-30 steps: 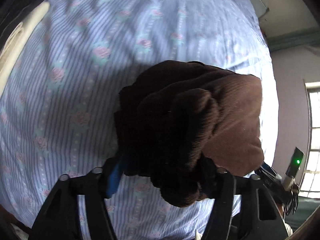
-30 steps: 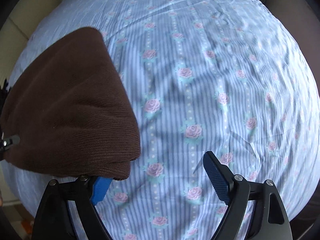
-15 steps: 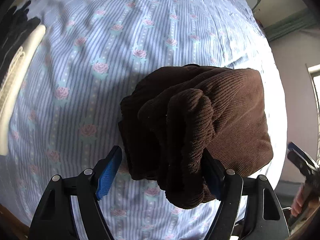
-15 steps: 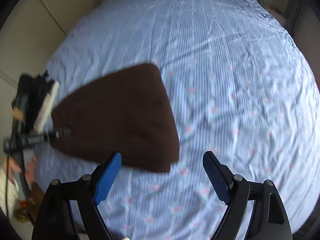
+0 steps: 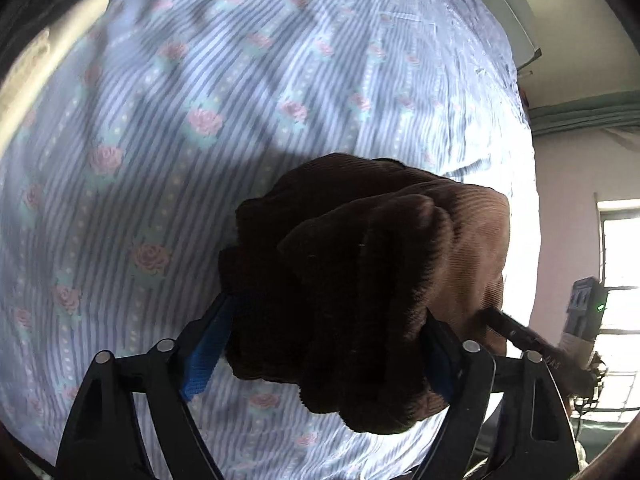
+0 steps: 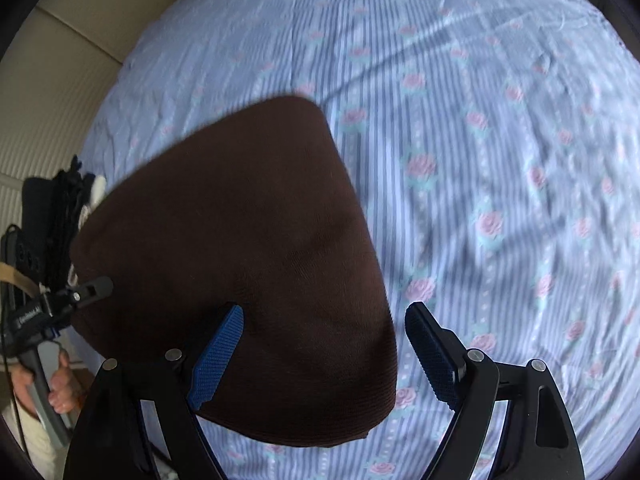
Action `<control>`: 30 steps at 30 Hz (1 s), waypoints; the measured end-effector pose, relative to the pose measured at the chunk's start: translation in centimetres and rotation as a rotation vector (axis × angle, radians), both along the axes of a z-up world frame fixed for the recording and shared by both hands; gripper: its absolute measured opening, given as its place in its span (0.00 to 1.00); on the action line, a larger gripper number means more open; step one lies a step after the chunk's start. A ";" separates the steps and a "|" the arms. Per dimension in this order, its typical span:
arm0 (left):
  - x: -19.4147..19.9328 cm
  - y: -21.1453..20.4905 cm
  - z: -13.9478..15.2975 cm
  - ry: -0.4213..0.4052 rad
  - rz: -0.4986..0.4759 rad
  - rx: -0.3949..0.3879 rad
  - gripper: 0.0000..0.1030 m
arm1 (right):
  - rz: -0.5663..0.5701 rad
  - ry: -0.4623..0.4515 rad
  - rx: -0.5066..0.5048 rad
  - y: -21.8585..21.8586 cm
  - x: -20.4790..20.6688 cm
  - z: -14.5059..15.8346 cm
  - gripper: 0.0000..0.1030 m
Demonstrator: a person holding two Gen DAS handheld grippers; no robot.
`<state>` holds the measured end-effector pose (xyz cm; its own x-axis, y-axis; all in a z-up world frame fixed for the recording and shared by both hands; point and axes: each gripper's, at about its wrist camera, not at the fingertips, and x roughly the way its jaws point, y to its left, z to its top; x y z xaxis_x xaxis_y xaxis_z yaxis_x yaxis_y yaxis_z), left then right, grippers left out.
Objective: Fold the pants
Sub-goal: 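Grasp the folded brown bundle with the right tool while the left tool holds it, then carry the brown bundle with both tools onto the stack of dark folded clothes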
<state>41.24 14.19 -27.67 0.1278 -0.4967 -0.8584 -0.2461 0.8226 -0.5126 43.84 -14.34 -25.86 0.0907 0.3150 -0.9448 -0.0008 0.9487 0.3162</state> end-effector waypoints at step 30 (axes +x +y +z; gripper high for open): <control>1.1 -0.1 -1.6 0.023 0.052 -0.110 0.51 | -0.022 0.018 -0.001 3.6 0.7 -0.5 0.49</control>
